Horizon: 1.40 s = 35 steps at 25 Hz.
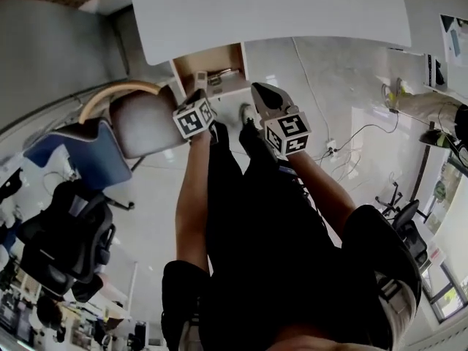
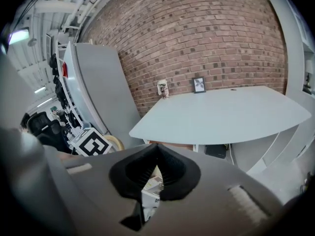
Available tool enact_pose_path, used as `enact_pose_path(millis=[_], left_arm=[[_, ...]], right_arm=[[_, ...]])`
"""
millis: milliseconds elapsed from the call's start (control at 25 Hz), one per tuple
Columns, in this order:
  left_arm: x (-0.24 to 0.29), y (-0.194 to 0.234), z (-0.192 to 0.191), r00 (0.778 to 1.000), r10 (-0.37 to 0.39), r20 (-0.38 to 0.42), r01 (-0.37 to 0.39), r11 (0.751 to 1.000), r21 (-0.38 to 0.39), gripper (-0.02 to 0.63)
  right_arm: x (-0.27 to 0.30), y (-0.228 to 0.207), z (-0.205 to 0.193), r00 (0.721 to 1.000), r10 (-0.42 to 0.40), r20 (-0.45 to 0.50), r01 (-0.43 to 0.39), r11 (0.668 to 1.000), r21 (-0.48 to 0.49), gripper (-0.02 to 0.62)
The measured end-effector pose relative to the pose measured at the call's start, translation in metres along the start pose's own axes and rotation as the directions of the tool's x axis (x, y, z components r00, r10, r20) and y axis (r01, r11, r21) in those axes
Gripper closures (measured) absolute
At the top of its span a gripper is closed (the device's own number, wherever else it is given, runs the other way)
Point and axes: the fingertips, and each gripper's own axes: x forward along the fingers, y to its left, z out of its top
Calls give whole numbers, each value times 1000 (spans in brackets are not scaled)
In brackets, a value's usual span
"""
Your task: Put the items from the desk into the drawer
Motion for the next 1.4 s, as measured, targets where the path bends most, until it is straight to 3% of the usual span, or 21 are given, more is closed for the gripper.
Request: enact_pose_path(millis=[200,320,600,800,880,1040,1400], left_arm=[[-73,-37,48,987,-32,156,24,998,56,591],[-121,-65,85,957,-65,282,26,990,137,591],[-214,-123,133,852,-148,502,17,967,255,591],[-276,-156,147,742,-226,631,3,943,334,591],[-293,-161,149,717,-238,655,-17,934,357,590],[-311,-161,147,700,-245,671,-15,934,357,591],[-310,-160,147,705,-276,653,7,924,383,591]], right_arm=[[-32,18,40,997,48,55,-45,998,-44,591],[-45,23,65,993,73,91,-66,995,-77,591],[-72,27,106,982,104,161,-82,987,-137,591],[-94,33,125,970,119,213,-88,985,-146,591],[-101,35,130,966,123,229,-91,985,-147,591],[-110,39,138,959,122,254,-86,985,-148,591],[-108,48,137,959,123,255,-83,983,-163,592]])
